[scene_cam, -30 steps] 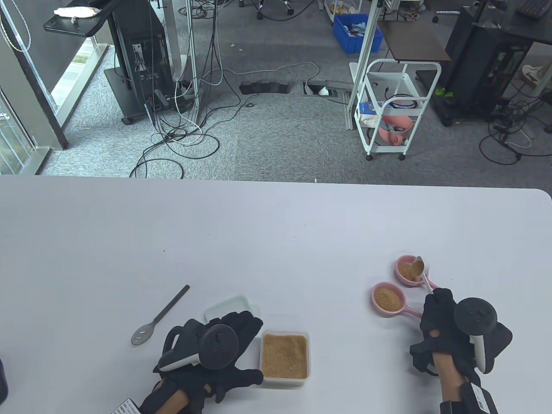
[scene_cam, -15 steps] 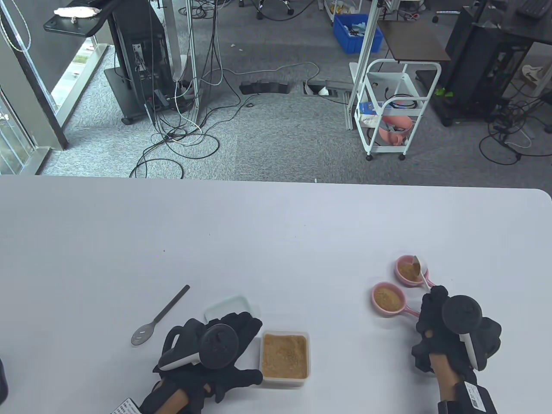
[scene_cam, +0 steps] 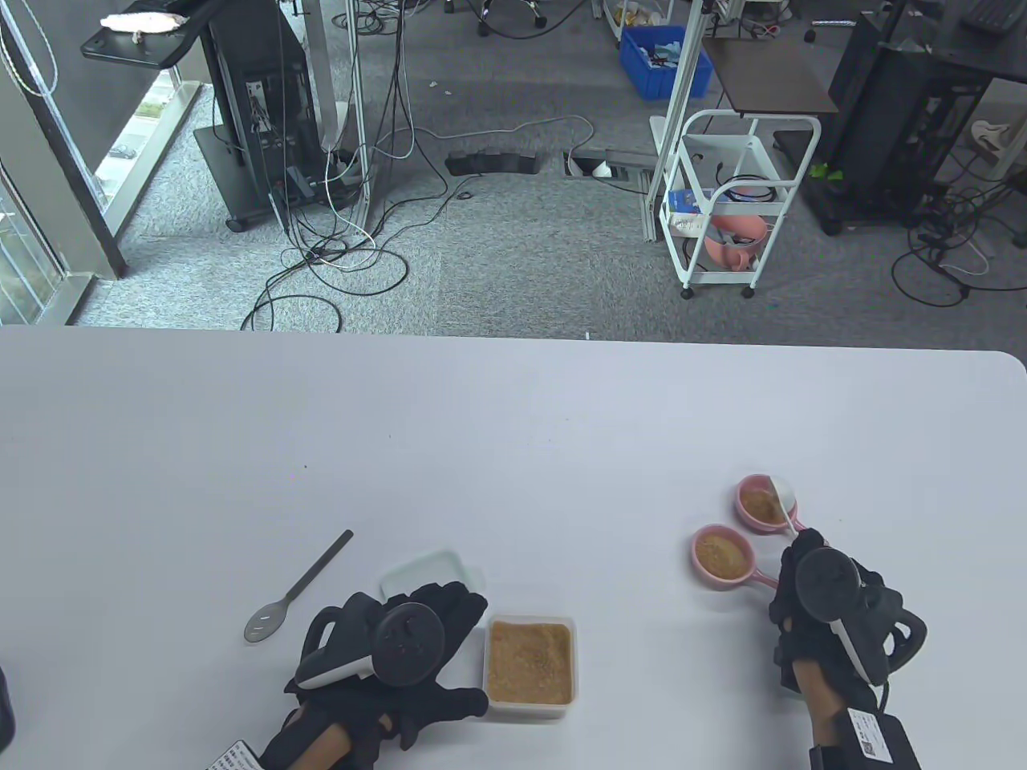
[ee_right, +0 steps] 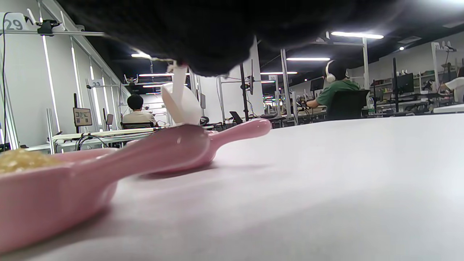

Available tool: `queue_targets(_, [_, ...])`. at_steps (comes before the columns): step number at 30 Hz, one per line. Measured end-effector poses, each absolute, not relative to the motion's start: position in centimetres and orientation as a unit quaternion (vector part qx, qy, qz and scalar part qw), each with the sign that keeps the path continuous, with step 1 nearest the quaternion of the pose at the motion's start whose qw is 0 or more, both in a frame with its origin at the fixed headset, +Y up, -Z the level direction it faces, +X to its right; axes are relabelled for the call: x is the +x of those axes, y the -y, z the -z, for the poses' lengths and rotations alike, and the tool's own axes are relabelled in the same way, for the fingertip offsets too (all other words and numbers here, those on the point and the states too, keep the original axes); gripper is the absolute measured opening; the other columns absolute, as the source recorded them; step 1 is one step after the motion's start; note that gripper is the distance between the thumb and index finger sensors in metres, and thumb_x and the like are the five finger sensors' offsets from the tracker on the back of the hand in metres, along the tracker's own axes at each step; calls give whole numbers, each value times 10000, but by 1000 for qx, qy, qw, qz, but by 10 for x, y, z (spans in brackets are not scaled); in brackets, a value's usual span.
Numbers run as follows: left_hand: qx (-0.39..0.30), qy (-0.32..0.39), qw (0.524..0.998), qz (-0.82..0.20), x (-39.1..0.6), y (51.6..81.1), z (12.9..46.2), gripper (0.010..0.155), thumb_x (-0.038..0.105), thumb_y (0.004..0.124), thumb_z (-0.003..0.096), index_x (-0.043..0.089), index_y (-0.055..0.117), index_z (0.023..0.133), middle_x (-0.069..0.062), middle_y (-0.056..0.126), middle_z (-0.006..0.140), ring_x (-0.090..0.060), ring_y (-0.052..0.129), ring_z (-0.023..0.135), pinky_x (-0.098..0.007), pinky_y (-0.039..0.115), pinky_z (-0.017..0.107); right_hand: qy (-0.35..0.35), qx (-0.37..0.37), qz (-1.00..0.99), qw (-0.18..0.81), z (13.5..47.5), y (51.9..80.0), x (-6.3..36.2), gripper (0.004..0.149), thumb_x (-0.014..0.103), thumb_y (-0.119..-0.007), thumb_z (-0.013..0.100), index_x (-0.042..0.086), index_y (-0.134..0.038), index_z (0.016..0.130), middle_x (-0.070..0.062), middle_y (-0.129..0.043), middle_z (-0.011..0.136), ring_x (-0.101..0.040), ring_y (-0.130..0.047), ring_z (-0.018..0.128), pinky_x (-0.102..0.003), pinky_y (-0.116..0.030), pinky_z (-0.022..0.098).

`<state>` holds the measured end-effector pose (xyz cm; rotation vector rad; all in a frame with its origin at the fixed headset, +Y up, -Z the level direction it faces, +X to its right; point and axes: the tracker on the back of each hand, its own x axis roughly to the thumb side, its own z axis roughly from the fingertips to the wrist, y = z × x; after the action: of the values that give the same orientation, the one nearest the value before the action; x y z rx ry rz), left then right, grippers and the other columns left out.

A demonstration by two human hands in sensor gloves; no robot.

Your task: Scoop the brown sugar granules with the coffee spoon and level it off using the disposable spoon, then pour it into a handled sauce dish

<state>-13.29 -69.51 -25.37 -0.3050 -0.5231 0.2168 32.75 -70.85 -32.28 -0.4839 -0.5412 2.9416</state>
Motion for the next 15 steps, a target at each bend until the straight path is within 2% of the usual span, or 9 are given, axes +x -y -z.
queue_targets(9, [-154, 259, 948, -102, -132, 696, 253, 1012, 854, 677, 359, 353, 334, 1169, 18, 410, 1243, -343, 542, 1178, -531, 503, 828, 203, -136, -969, -23, 321, 703, 316, 429, 337, -853, 471, 129, -859, 846, -26, -965, 449, -250, -906, 250, -538, -746, 429])
queue_targets(12, [-153, 259, 948, -102, -132, 696, 253, 1014, 853, 679, 359, 352, 332, 1170, 17, 407, 1244, -344, 541, 1179, -534, 503, 828, 206, -144, -968, 0, 320, 702, 318, 428, 340, -850, 472, 132, -859, 846, -24, -966, 450, -250, -907, 251, -539, -745, 429])
queue_targets(15, [-149, 259, 949, -102, -131, 696, 253, 1017, 850, 684, 360, 348, 331, 1170, 16, 403, 1244, -349, 538, 1178, -540, 498, 831, 203, -172, -962, 66, 317, 700, 328, 430, 347, -836, 480, 136, -853, 854, -17, -965, 451, -245, -911, 242, -535, -751, 420])
